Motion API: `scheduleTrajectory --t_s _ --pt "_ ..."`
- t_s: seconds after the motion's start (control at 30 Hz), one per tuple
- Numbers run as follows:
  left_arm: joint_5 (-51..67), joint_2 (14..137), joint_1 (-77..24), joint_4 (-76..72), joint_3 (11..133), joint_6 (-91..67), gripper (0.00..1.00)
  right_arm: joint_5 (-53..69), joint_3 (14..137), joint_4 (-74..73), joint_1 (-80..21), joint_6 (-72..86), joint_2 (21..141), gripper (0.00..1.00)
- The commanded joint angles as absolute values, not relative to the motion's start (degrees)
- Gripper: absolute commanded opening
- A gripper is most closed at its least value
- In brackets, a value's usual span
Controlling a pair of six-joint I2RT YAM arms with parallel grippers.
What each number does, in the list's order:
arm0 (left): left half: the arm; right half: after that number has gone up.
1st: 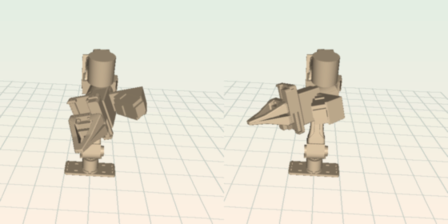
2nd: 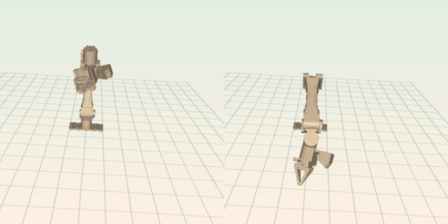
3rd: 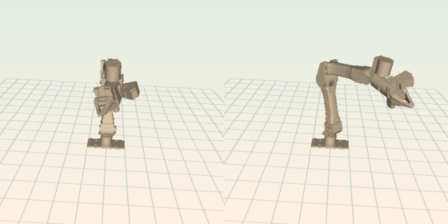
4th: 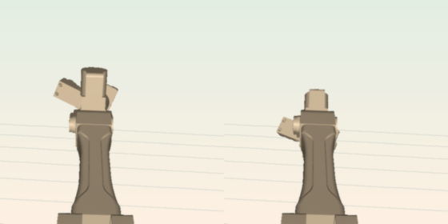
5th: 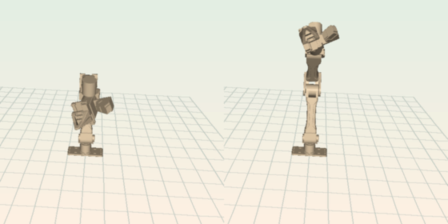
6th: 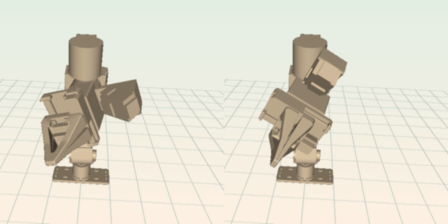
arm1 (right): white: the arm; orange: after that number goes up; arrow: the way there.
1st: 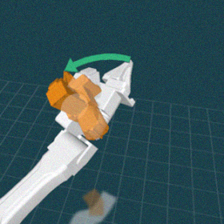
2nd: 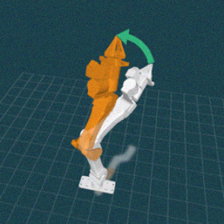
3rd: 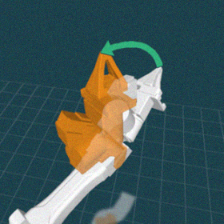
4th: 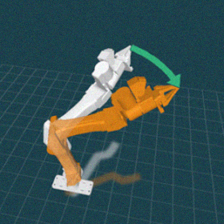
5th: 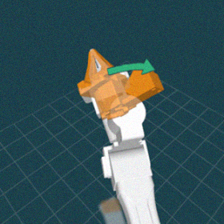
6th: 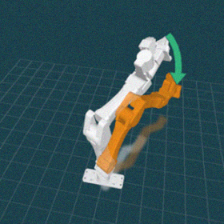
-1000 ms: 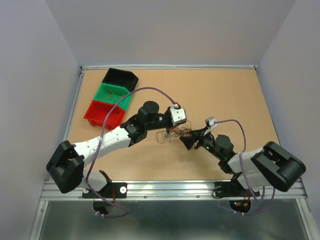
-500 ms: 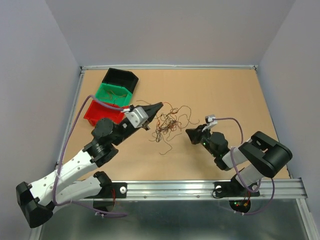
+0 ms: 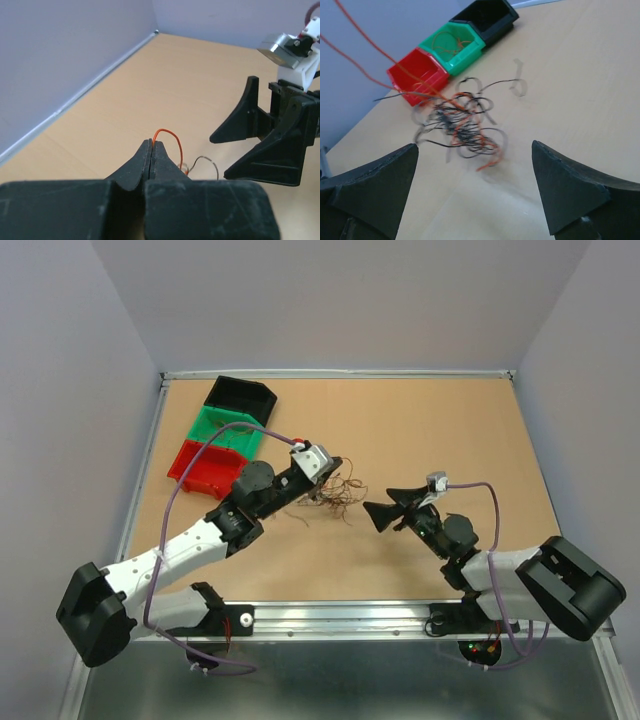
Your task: Untangle the cables
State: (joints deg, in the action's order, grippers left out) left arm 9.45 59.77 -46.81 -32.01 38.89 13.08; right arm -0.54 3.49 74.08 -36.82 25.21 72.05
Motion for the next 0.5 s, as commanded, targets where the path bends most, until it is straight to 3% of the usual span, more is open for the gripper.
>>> scheduleTrajectory --t_s 0.0,0.33,0.47 --pt "15.03 61.17 -47.55 -33.14 44.03 14.5 0.0 7.47 2.2 79.72 -37.26 23.47 69.53 1.0" --pt "13.36 65.56 -50.54 -30.59 45.7 16.52 0.0 -1.04 5.7 79.98 -37.44 16.0 67.32 0.9" --pt "12.13 65.92 -50.54 -30.59 45.88 15.47 0.0 1.74 11.58 79.89 -37.7 13.11 71.96 0.87"
